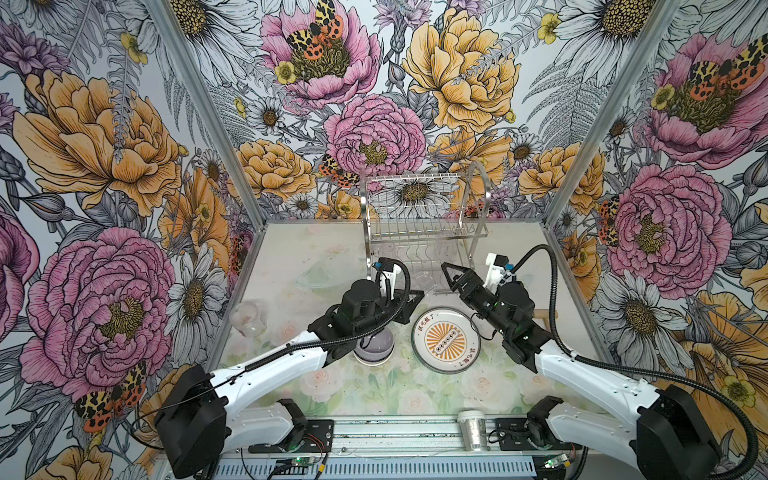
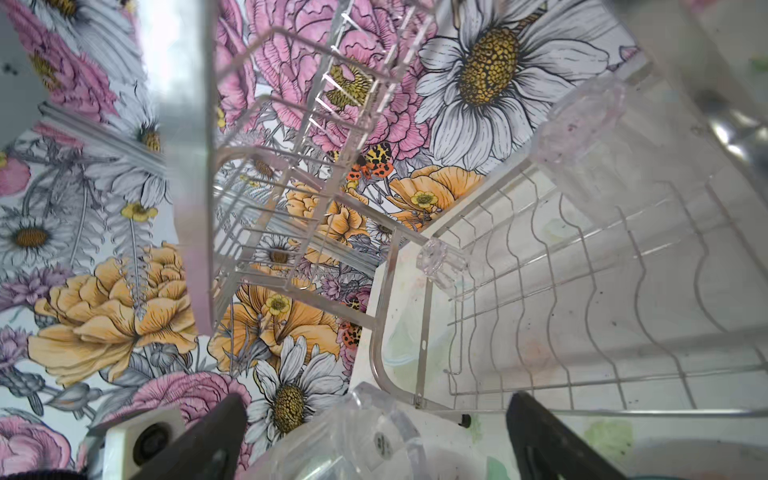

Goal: Unload the mixed dishes from the dish rack
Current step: 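Grasp the clear cup with the left gripper while the right gripper opens and withdraws, then carry the clear cup with the left gripper beside the glass jar and lower it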

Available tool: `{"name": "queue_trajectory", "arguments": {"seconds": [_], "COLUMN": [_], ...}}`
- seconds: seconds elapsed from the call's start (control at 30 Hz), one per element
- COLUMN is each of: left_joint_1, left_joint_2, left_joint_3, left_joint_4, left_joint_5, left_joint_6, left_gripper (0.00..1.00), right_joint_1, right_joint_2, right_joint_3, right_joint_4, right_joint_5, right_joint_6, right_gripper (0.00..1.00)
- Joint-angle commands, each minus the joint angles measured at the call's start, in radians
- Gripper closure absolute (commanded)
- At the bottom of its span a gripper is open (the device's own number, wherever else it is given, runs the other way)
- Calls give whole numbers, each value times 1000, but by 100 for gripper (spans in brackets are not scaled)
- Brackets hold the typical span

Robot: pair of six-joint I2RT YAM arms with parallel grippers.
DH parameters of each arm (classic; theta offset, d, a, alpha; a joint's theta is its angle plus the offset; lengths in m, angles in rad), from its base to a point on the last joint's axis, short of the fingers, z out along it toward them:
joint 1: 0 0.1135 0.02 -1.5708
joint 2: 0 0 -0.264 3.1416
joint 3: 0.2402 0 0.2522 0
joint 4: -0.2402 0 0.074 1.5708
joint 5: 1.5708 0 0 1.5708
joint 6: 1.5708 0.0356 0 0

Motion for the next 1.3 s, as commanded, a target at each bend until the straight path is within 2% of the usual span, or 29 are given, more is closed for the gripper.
{"name": "queue_trajectory", "arguments": {"seconds": [0.0, 0.13, 0.3, 0.43, 0.6, 0.9, 1.1, 1.27], "left_joint_1": [-36, -57, -51, -1, 147, 518, 693, 783], "left_joint_2": [-93, -183, -276, -302, -276, -109, 34, 176], "left_joint_3": [70, 117, 176, 247, 340, 495, 536, 582], "left_joint_4": [-175, -325, -487, -629, -794, -1022, -1070, -1081], "left_joint_5": [-179, -341, -524, -569, -499, -223, -154, -125], "left_joint_6": [140, 201, 232, 264, 292, 391, 462, 532], "left_gripper": [100, 100, 100, 100, 100, 100, 100, 100], "right_joint_1": [2, 21, 57, 93, 169, 287, 329, 340], "right_joint_2": [-51, -67, -78, -73, -52, 9, 53, 59], "right_joint_3": [56, 112, 143, 153, 181, 235, 254, 245], "right_joint_4": [-67, -138, -222, -282, -345, -389, -377, -359], "right_joint_5": [-71, -128, -124, -103, -55, -47, -43, -33], "right_joint_6": [-264, -483, -700, -819, -954, -1099, -1106, -1100], "right_gripper": [0, 0, 0, 0, 0, 0, 0, 0]}}
